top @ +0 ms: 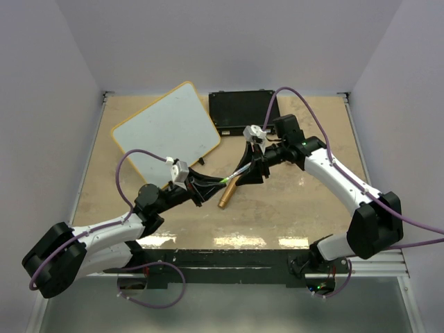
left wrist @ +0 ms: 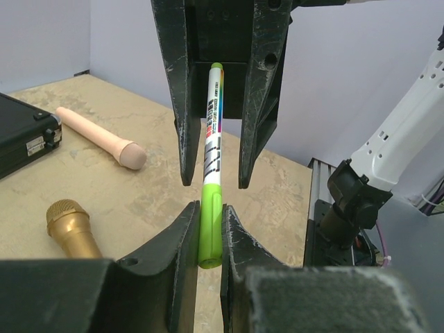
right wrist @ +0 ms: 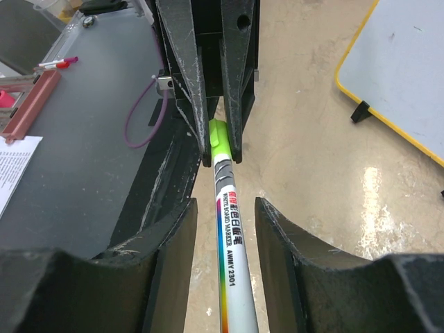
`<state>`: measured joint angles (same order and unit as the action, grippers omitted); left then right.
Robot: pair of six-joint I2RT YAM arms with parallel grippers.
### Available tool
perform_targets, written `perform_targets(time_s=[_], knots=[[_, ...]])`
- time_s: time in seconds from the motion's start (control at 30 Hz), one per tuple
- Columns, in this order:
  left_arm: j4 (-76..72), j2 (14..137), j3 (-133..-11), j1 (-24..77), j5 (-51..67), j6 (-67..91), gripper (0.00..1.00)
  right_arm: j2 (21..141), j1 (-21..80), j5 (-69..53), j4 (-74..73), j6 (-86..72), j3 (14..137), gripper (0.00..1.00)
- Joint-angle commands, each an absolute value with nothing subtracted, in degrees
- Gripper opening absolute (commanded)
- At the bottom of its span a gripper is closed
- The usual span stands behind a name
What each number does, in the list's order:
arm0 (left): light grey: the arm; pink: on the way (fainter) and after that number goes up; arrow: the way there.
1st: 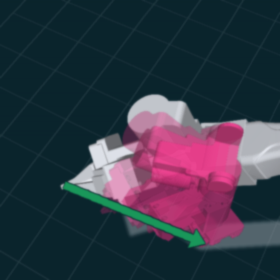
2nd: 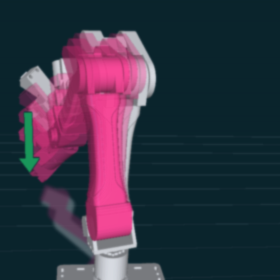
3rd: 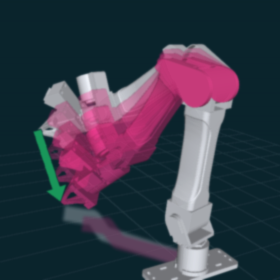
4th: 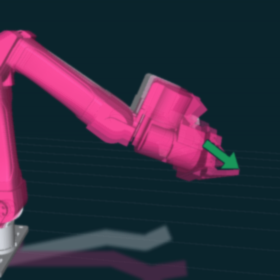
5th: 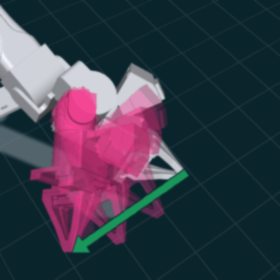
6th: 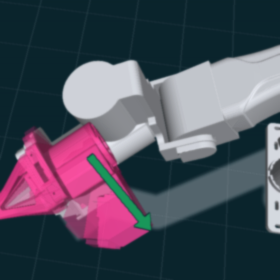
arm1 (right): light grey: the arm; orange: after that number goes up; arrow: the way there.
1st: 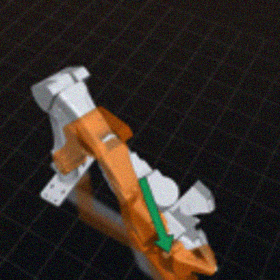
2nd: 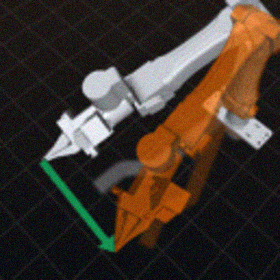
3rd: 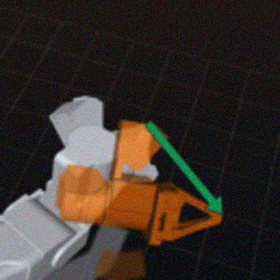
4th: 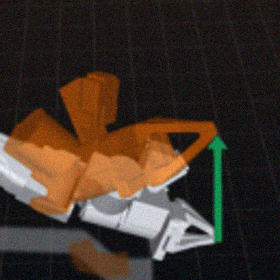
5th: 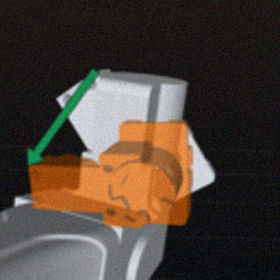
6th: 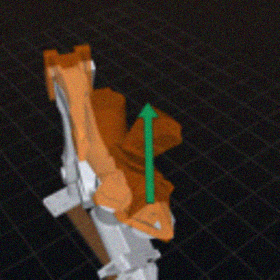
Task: Write a sentence on the whiteboard
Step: Pass from the left arm to the right
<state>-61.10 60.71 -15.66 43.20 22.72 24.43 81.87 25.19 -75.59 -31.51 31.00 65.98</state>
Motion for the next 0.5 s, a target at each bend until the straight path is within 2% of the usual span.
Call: perform_targets(time_s=[0.0, 0.47], knots=[[-62.84, 60.21, -18.02, 43.50, 23.91, 22.41, 0.00, 80.68, 25.58, -77.17, -32.87, 32.26, 68.82, 0.44], [-61.00, 60.82, -18.89, 43.42, 24.70, 21.62, 0.00, 80.95, 25.58, -77.34, -33.22, 32.52, 68.91, 0.41]])
